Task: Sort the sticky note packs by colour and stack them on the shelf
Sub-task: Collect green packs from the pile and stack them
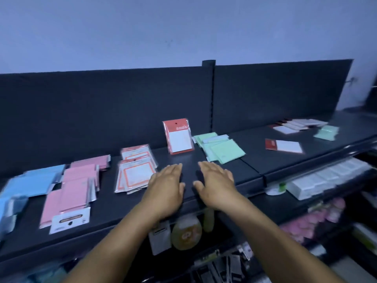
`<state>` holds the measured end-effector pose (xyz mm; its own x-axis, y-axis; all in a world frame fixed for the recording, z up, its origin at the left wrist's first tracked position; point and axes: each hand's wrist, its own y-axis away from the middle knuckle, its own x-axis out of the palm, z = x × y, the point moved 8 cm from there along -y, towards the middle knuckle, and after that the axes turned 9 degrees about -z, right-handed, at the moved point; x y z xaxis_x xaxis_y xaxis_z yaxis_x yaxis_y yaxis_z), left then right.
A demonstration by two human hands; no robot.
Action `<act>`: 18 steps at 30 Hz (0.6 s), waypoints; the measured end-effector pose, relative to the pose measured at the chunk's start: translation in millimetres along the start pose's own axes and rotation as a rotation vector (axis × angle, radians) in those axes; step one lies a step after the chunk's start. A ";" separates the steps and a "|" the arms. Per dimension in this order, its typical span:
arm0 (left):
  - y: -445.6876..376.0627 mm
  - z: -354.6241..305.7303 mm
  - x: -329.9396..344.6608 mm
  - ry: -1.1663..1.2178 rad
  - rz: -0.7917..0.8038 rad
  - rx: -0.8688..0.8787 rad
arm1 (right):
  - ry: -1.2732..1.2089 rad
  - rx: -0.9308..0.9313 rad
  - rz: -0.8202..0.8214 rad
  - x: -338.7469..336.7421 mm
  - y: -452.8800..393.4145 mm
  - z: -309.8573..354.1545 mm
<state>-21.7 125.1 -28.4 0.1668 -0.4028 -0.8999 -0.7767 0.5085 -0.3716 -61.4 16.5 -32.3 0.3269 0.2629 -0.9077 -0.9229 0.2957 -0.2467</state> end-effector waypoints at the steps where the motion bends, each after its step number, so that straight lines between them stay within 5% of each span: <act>1: -6.4 -16.0 8.0 0.003 0.013 0.015 | 0.004 0.006 -0.007 -5.7 -1.3 -17.6; 18: -114.1 -238.3 112.4 0.086 0.081 0.196 | 0.029 0.200 -0.082 -89.7 -20.6 -264.7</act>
<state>-59.0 -159.5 -32.8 0.0501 -0.4140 -0.9089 -0.6516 0.6762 -0.3439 -125.6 -256.3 -35.7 0.3906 0.2051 -0.8974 -0.8338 0.4919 -0.2505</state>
